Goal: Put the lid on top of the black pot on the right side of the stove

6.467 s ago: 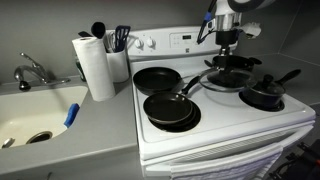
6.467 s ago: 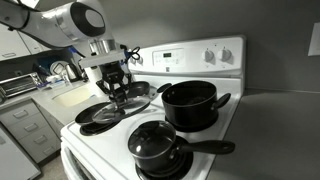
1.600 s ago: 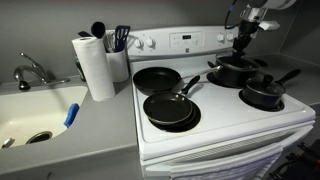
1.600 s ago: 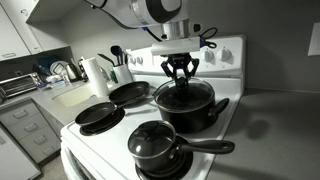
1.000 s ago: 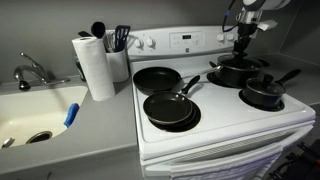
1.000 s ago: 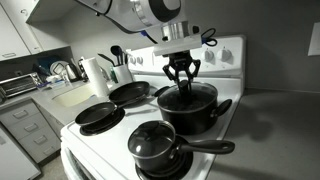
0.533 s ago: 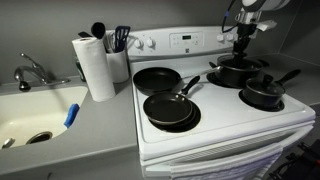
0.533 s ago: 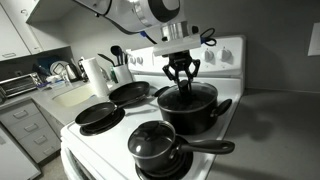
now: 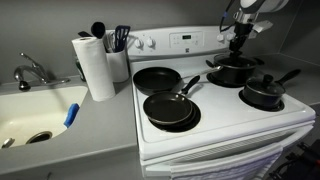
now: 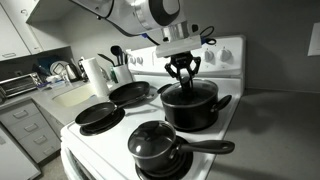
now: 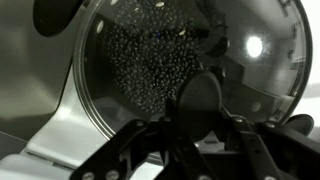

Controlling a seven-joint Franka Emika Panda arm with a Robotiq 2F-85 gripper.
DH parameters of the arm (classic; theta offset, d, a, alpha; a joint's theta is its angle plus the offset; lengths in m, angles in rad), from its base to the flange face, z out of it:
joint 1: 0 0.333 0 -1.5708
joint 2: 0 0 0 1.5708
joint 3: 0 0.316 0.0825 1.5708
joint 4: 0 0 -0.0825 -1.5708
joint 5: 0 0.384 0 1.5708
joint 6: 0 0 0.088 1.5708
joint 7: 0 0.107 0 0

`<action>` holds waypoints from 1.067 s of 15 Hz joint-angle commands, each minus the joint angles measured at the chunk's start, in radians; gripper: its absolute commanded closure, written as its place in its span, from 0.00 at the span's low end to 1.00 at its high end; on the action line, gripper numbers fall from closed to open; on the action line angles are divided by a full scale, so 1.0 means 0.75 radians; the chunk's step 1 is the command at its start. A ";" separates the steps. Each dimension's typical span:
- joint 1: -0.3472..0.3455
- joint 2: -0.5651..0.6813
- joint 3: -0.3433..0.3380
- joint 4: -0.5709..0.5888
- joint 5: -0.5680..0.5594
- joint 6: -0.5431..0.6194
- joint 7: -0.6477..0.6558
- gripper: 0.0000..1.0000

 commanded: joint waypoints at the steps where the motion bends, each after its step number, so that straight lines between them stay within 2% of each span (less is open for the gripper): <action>1: -0.015 0.062 0.027 0.051 0.017 0.086 -0.004 0.87; 7: -0.014 0.038 0.032 0.022 0.023 0.082 0.003 0.87; 8: -0.012 0.030 0.030 0.018 0.017 0.078 0.009 0.68; 9: -0.008 0.021 0.027 0.014 0.004 0.073 0.021 0.37; 10: -0.007 0.010 0.027 0.011 0.000 0.070 0.023 0.35; 15: 0.018 -0.062 0.030 0.021 -0.048 0.033 0.067 0.02; 16: 0.027 -0.081 0.031 0.032 -0.064 0.010 0.082 0.00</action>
